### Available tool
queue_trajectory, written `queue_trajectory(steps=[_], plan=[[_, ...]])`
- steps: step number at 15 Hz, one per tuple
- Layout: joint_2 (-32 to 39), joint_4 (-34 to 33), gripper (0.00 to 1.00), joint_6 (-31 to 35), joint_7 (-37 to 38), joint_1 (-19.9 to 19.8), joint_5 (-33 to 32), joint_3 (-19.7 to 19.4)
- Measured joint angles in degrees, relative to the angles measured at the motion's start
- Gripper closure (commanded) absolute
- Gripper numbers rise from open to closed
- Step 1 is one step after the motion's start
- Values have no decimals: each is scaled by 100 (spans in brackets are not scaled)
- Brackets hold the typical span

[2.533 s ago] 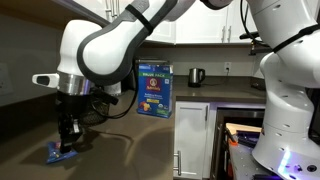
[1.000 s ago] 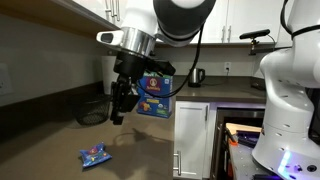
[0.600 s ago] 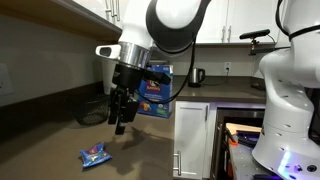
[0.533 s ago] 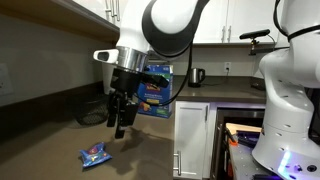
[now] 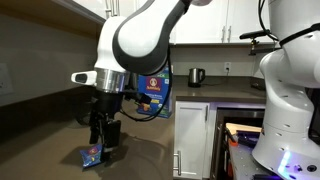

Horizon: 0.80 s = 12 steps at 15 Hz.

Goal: Put the blue sachet in the box

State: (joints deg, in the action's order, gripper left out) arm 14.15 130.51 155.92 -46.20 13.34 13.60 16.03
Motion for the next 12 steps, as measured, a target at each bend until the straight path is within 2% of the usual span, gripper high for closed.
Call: queue_trajectory(steps=[1, 5, 11, 12], plan=[[130, -105, 28, -13, 0, -35, -70, 31], [507, -402, 53, -49, 26, -139, -538, 39], [520, -511, 92, -107, 62, -200, -857, 46], [504, -508, 95, -114, 66, -200, -876, 56]])
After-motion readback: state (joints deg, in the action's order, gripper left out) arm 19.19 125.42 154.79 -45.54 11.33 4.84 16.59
